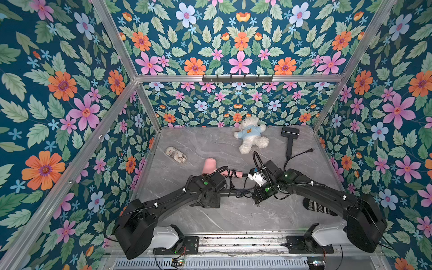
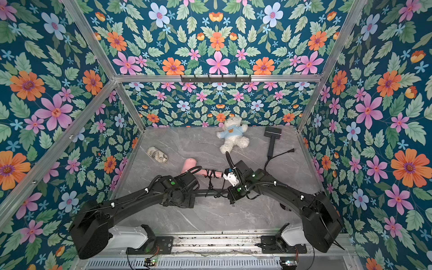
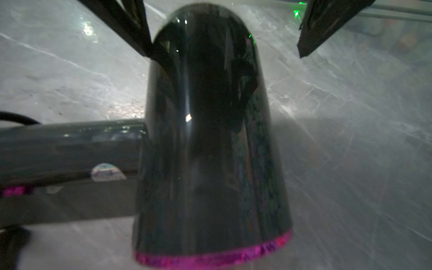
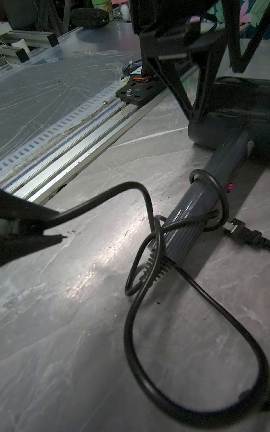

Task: Wrap the cord around the hair dryer
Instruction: Pick up the hair dryer from the center of the board.

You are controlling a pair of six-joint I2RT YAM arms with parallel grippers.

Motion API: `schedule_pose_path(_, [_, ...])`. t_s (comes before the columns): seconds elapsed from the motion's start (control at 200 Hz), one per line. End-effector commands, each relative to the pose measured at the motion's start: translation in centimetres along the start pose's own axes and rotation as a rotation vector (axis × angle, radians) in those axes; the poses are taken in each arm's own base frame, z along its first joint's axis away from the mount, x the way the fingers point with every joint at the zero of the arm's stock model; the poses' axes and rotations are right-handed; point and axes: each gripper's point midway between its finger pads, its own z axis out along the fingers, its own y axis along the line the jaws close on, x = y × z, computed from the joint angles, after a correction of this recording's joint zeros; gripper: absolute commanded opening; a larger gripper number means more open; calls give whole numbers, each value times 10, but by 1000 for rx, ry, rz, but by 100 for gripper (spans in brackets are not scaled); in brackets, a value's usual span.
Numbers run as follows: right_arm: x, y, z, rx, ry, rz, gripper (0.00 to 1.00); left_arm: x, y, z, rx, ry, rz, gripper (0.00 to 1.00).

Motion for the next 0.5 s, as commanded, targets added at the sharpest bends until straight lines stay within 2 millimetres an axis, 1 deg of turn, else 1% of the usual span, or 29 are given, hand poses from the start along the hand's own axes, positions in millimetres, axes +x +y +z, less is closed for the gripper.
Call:
schedule_pose_path(0.0, [3, -1, -5, 12, -4, -3, 0, -17, -6, 9, 14, -62, -42, 99])
schedule_pose_path(0.095, [5, 0, -6, 8, -6, 2, 0, -23, -12, 17, 49, -68, -52, 99])
schedule_pose_path(0.285, [9, 1, -5, 13, 5, -1, 0, -14, -17, 39, 61, -28, -32, 99])
schedule_pose_path(0.38, [9, 2, -7, 20, 14, -11, 0, -9, -14, 46, 55, -24, -44, 88])
schedule_pose_path(0.44, [8, 5, -10, 20, 18, -24, 0, -8, -12, 47, 51, -27, -50, 77])
schedule_pose_path(0.5, [11, 8, -11, 21, 31, -35, 0, -10, -10, 44, 48, -40, -53, 66])
